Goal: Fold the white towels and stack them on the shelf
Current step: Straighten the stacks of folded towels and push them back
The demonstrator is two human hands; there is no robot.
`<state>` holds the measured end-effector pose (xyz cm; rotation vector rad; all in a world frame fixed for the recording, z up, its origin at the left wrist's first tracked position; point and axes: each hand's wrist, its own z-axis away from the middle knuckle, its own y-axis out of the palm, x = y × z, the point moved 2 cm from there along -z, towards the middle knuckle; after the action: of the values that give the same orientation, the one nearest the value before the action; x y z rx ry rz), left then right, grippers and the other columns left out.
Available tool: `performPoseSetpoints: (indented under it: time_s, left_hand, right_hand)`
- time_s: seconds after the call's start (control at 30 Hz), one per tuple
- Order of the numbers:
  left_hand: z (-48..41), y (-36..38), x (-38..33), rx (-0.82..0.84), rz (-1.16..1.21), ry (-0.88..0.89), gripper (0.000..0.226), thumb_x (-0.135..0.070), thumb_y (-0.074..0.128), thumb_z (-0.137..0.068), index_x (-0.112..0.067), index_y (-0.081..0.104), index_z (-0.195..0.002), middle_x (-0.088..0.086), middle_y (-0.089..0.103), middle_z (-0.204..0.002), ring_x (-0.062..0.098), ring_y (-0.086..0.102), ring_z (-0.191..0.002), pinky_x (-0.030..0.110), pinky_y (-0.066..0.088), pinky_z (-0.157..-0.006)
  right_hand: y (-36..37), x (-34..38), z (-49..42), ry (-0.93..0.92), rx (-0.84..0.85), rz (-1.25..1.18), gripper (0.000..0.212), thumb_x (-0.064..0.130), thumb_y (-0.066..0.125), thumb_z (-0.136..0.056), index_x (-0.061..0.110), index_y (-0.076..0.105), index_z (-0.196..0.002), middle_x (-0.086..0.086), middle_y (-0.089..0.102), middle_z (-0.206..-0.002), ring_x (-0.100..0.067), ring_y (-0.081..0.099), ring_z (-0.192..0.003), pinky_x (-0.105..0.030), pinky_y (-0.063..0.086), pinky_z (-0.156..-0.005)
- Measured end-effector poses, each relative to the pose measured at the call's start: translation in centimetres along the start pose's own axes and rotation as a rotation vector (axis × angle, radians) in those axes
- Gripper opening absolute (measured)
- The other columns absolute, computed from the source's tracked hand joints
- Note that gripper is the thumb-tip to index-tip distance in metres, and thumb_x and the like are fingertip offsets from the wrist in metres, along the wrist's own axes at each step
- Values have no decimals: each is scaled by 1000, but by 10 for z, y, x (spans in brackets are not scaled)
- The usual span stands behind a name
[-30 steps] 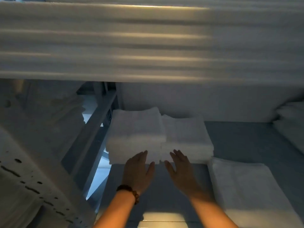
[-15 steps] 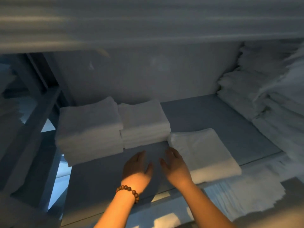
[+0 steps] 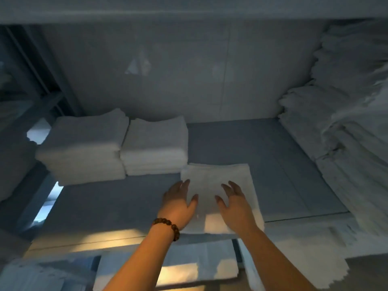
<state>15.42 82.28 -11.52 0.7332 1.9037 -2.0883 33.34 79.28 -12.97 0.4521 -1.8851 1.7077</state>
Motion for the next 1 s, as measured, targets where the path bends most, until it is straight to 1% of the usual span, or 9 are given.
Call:
performPoseSetpoints:
  time_s: [0.1,0.27,0.43,0.57,0.7,0.77,0.83,0.93,1.0]
  left_hand:
    - [-4,10,-19,5,-35,-45,60,-49,34,-95,-24,19,-148,4,23,-154,21,20,-141,36,17,-116]
    - [-11,26,-27,2,-77,-99,60,-49,33,-95,-24,19,-148,3,22,-154,21,19,-141,39,18,-115]
    - [-28,36,5,27,-37,-255,57,-48,37,-94,-26,24,-146,3,26,-152,24,26,-138,40,24,-112]
    - [-35,51,31,148,-38,-373,63,-54,37,-92,-36,13,-147,7,24,-153,27,23,-139,44,23,-112]
    - [-42,63,34,237,-71,-348,69,-60,37,-89,-48,-2,-144,10,31,-149,30,26,-138,47,24,-110]
    - [-43,69,32,268,17,-344,69,-60,38,-89,-54,-7,-141,12,24,-153,32,21,-140,47,20,-113]
    - [-44,73,30,280,137,-327,71,-56,44,-88,-58,-6,-138,9,20,-155,33,22,-140,44,24,-112]
    - [-44,74,25,246,191,-270,73,-47,49,-88,-57,-3,-139,3,27,-153,31,34,-134,38,36,-104]
    - [-45,74,21,212,234,-245,74,-40,52,-88,-56,2,-141,0,32,-150,28,46,-125,31,41,-95]
  right_hand:
    - [-18,-32,-6,-4,50,16,52,39,46,-95,19,37,-142,-3,23,-155,-24,33,-137,-34,34,-110]
    - [-21,-52,-11,-47,125,30,53,40,44,-95,21,34,-143,-1,20,-156,-21,31,-139,-32,31,-111]
    - [-27,-72,-26,2,123,84,54,39,44,-96,21,31,-145,-4,17,-157,-23,25,-141,-31,26,-113]
    - [-24,-88,-40,103,229,153,60,44,42,-96,26,18,-148,-5,10,-157,-24,16,-143,-32,20,-115]
    - [-14,-103,-50,200,307,139,70,49,47,-91,35,10,-148,-9,9,-156,-32,21,-140,-38,24,-113]
    - [-9,-107,-53,251,320,77,75,53,49,-89,41,5,-147,-11,10,-156,-34,23,-139,-42,25,-113]
    - [-5,-110,-57,269,339,56,77,56,49,-87,45,0,-146,-12,11,-155,-36,23,-138,-45,25,-112]
    - [-3,-116,-62,268,364,55,78,58,49,-86,46,0,-145,-12,11,-155,-39,23,-138,-46,25,-112]
    - [-4,-121,-65,274,373,42,78,57,51,-86,47,1,-145,-11,11,-155,-39,23,-138,-46,26,-113]
